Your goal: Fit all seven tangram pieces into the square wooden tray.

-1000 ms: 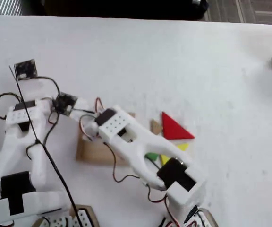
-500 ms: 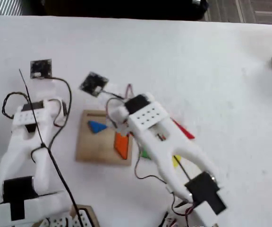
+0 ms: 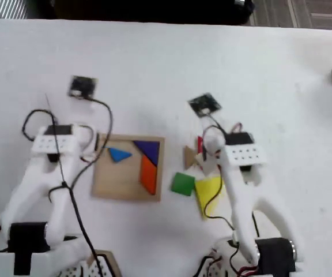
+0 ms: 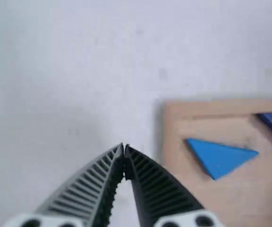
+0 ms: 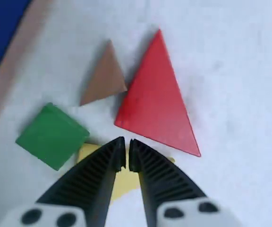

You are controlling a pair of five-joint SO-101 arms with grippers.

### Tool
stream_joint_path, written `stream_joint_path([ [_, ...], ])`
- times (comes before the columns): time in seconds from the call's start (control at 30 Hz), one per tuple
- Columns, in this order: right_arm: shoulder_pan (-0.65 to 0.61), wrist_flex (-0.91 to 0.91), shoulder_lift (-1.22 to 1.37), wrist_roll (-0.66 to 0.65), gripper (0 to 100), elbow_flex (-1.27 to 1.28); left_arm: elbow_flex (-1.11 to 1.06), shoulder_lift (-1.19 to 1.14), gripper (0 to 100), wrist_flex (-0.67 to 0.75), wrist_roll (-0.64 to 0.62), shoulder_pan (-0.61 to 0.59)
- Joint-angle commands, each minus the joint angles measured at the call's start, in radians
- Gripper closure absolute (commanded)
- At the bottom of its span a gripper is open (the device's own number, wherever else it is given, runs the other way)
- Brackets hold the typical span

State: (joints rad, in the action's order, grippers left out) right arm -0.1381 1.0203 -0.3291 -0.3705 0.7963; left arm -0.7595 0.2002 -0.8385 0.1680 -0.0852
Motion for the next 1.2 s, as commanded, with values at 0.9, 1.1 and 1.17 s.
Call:
stream_joint_path([
  [0.9, 0.110, -0.131, -0.056, -0.026, 98.1, 0.071, 0.035, -0.107, 98, -0.081, -0.094, 0.272],
  [1.1, 0.110, -0.130, -0.056, -0.026, 98.1, 0.071, 0.071, -0.145, 98, -0.051, -0.097, 0.275],
  [1.17, 0.110, -0.128, -0.056, -0.026, 98.1, 0.071, 0.081, -0.160, 98, -0.038, -0.098, 0.278],
])
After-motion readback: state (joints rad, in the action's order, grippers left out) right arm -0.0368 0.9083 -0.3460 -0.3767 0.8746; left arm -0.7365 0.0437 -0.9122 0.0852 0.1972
